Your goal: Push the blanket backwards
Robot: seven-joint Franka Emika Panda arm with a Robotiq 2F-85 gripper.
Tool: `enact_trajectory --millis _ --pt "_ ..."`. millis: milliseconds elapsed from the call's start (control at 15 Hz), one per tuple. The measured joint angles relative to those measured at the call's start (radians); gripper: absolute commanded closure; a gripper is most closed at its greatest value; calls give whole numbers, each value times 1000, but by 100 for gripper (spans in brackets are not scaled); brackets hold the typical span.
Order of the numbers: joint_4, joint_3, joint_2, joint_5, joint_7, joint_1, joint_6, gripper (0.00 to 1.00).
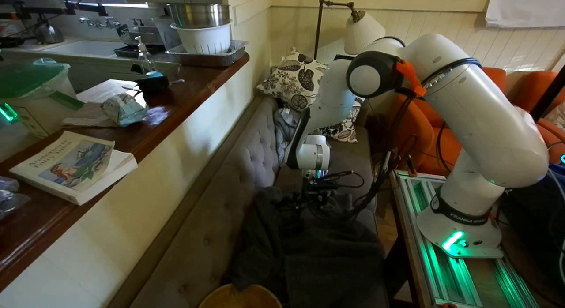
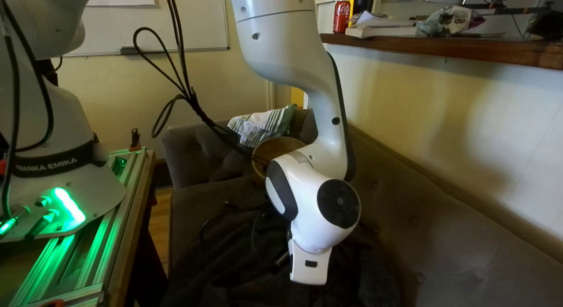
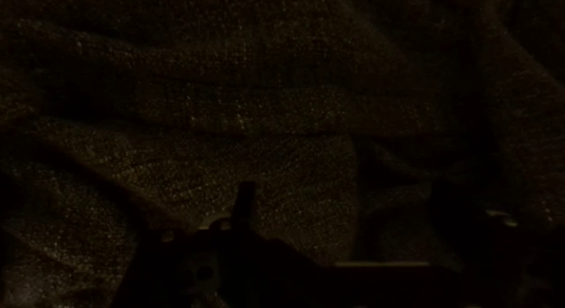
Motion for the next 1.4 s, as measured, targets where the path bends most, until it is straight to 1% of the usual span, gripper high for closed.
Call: enact_trajectory --millis 200,333,467,667,867,1000,1267,1333,1400 --pt "-1 40 16 45 2 34 174 0" --pt "1 58 37 50 45 73 269 0" --pt "3 50 64 48 118 127 335 0" --pt "4 5 101 36 243 205 387 0" --pt "10 -57 137 -7 367 278 388 0" --pt "29 -78 166 -58 434 312 369 0" --pt "104 -78 205 -153 500 326 265 0" --pt "124 -80 212 -175 515 326 237 25" --pt "141 -82 219 -193 529 326 211 27"
